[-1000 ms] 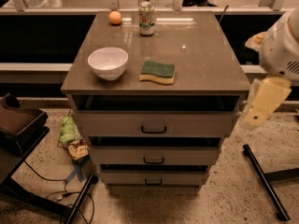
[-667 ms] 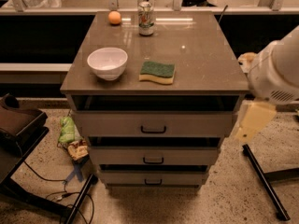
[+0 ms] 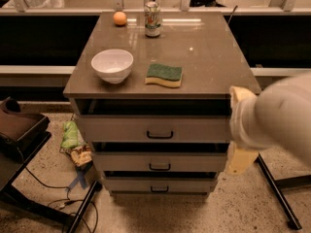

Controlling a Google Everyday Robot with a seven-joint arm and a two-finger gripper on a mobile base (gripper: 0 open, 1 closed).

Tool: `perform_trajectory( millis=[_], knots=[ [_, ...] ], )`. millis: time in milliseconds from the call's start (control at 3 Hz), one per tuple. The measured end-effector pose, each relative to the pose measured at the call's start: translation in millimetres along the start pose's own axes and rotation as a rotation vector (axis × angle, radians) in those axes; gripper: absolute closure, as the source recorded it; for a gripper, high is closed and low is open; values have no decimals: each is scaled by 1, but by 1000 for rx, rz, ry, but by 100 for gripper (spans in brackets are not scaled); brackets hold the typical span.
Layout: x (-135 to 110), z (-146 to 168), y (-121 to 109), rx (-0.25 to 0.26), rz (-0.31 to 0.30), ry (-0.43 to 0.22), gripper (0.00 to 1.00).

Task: Open bottom drawer

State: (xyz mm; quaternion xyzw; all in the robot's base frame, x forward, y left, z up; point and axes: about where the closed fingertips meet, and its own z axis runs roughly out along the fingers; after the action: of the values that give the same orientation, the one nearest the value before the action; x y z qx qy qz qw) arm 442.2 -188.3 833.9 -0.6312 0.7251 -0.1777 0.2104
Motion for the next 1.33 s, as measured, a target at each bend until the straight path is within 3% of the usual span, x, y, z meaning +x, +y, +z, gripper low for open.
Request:
perform_trajectory(
  millis=[333,667,1000,1333],
  knots=[
    [12,36,16,96,18,101,0],
    [10,45,22,80,11,89,0],
    [29,80,55,37,19,77,0],
    [60,132,101,16,-7,36,0]
  ],
)
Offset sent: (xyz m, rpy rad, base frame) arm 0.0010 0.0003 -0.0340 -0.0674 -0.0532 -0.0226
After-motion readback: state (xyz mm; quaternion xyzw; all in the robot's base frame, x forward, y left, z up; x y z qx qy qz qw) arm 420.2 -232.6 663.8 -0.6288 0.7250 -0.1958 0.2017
